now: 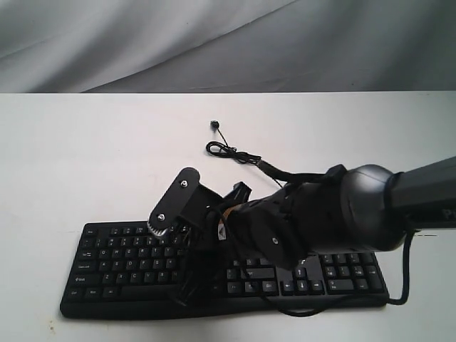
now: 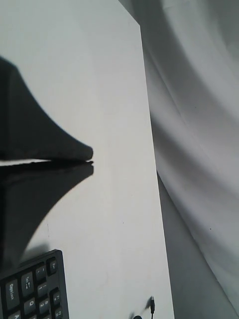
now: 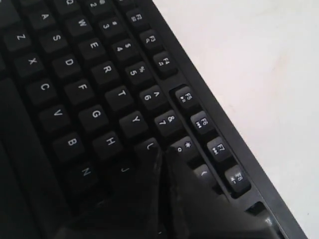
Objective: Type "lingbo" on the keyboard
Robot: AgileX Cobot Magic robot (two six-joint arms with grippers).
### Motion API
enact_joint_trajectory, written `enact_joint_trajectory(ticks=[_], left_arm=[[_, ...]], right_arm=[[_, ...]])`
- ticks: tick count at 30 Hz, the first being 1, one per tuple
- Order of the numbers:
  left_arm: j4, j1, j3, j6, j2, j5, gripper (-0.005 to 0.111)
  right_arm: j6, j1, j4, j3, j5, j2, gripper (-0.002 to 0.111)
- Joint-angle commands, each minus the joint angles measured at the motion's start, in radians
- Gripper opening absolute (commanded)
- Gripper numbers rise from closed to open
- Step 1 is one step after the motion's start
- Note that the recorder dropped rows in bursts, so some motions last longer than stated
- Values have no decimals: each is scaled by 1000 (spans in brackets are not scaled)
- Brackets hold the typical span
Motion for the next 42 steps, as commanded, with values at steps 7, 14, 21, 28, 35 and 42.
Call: enact_joint_trajectory(ticks=[7, 14, 21, 28, 35, 42], left_arm=[[-2, -7, 5, -4, -4, -10, 0], [-2, -7, 5, -4, -4, -10, 0], [-2, -7, 5, -4, -4, -10, 0], [-2, -7, 5, -4, -4, -10, 0], [-2, -7, 5, -4, -4, -10, 0], [-2, -7, 5, -4, -4, -10, 0]], right_arm=[[-7, -30, -21, -5, -43, 21, 0], [-7, -28, -21, -5, -51, 21, 0], [-7, -15, -21, -5, -37, 21, 0], [-7, -16, -21, -5, -39, 23, 0], [-3, -16, -21, -5, -39, 35, 0], [0, -16, -13, -5, -39, 54, 0]])
